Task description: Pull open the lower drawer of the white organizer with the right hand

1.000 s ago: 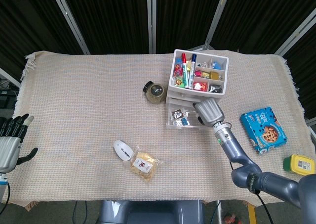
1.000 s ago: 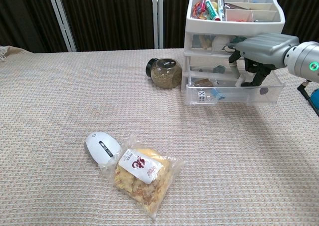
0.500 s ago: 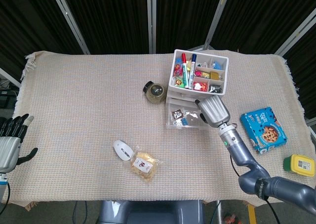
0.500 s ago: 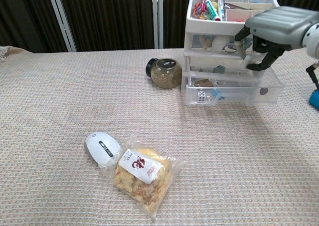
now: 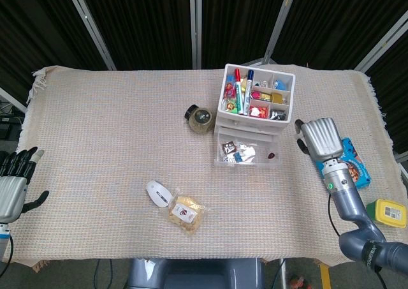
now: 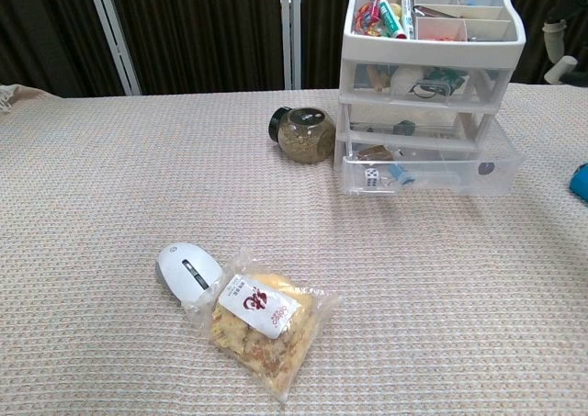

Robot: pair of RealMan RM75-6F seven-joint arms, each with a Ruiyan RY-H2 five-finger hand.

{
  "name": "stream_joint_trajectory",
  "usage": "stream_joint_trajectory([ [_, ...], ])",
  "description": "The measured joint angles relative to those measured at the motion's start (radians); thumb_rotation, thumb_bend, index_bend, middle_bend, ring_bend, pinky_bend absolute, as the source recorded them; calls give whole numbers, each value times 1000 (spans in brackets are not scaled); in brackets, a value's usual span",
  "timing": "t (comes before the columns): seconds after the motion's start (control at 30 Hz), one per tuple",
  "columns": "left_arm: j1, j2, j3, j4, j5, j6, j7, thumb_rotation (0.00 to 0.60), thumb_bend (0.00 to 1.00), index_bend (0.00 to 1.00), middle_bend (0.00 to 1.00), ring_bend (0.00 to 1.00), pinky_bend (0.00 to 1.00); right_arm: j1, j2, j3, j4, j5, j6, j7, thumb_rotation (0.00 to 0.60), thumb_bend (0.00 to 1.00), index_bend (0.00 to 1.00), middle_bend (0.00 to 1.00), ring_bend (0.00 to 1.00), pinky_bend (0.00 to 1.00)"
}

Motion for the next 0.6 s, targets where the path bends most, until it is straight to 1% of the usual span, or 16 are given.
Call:
stream_joint_trajectory([
  [0.23, 0, -2, -1, -1, -2, 1, 9, 600, 287, 0, 0, 0, 0, -22, 5, -4, 64, 93, -77, 29, 600, 260, 578, 1000, 1000, 717],
  [0.37, 0, -2, -1, -2, -3, 1, 10, 600, 286, 0, 0, 0, 0, -27, -8, -12, 130, 158, -165, 45, 600, 260, 578, 1000, 1000, 716],
  [0.47, 0, -2, -1, -2, -3, 1, 9, 600, 286, 0, 0, 0, 0, -29, -22, -20, 165, 200, -212, 48, 600, 260, 575, 1000, 1000, 717],
  [0.6, -1, -2, -2, -2, -3, 0, 8, 600, 286, 0, 0, 0, 0, -33, -29, -33, 169, 218, -239, 45, 600, 259, 576, 1000, 1000, 716],
])
